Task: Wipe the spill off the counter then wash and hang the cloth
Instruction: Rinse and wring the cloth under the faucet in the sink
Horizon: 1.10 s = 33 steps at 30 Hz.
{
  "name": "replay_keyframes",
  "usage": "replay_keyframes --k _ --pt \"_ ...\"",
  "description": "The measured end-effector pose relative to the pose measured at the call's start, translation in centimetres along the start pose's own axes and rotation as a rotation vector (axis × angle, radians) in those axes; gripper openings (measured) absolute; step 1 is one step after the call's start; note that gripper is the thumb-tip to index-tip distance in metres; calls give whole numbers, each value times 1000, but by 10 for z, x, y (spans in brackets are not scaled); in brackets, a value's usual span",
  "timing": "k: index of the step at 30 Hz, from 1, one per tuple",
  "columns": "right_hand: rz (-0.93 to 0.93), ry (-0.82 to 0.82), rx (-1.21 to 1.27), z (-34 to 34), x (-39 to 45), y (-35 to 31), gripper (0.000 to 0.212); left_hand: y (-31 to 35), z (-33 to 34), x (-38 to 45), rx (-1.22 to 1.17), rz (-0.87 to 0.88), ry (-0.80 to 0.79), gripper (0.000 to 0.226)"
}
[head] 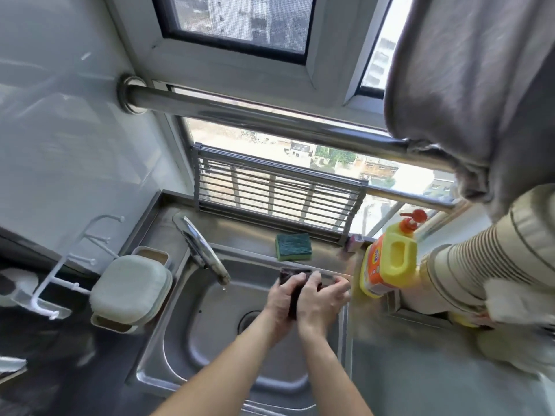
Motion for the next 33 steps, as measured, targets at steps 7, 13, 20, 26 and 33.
replay_keyframes --k 7,13,20,26,33 --pt "-182 114 -49 -70 32 -59 15 43 99 30 108 113 40 36" --pt "-365 191 -297 -111 48 -116 56 77 177 58 416 170 -114 29" --pt "-235 15 -434 -134 91 -132 68 80 218 82 459 -9 -170 13" --pt "-279 -25 -460 -134 100 -120 66 65 216 96 431 -117 -88 42" --pt "-290 22 -586 -132 102 -113 65 52 216 103 320 -159 -77 36"
Point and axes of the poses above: each hand's wrist, its own x-axis towards the middle knuckle, its own z-axis out of the palm, y = z × x, the point moved 7 cm from there along x, towards the middle knuckle, and after that the axes turned 15 degrees about -y, right-handed, at the moved point
